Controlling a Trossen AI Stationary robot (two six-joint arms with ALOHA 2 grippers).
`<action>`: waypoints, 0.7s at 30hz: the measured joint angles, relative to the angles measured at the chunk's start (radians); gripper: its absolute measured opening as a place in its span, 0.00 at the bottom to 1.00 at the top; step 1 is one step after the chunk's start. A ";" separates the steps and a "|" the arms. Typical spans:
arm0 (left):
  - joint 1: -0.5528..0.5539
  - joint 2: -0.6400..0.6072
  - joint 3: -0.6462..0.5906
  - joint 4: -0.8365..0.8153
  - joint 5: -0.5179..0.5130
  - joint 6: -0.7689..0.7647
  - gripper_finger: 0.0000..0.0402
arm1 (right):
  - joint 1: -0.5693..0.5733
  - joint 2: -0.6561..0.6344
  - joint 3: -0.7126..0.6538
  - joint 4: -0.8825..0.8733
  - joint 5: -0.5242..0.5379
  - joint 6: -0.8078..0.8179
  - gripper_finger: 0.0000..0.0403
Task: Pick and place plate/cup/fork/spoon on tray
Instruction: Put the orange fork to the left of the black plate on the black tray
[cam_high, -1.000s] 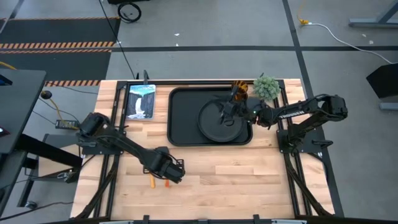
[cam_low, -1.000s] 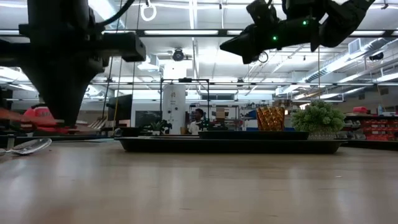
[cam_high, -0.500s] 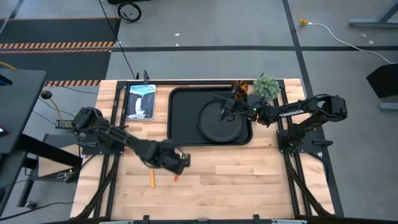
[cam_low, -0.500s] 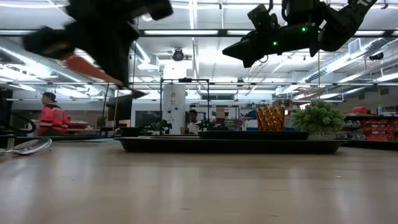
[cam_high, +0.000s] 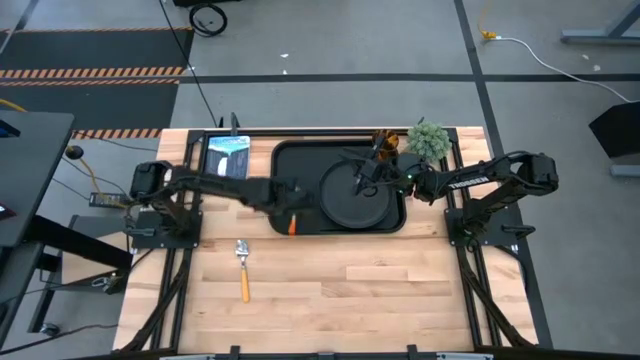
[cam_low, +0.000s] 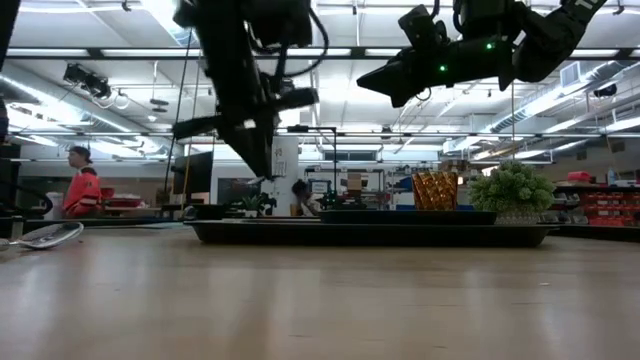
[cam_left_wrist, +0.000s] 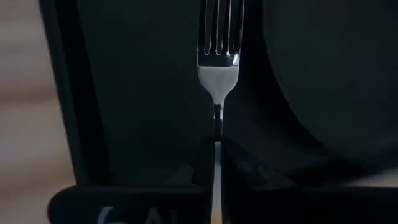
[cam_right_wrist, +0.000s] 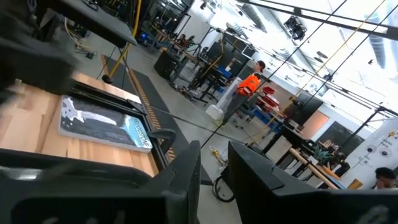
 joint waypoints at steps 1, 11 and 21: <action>0.027 0.012 0.000 0.024 -0.003 0.033 0.06 | 0.000 0.000 0.000 -0.001 -0.001 0.004 0.22; 0.199 0.162 0.000 0.183 0.096 0.190 0.06 | 0.008 0.000 0.000 -0.005 -0.009 0.010 0.22; 0.227 0.209 0.000 0.183 0.176 0.129 0.06 | 0.033 0.000 0.000 0.001 -0.009 0.003 0.22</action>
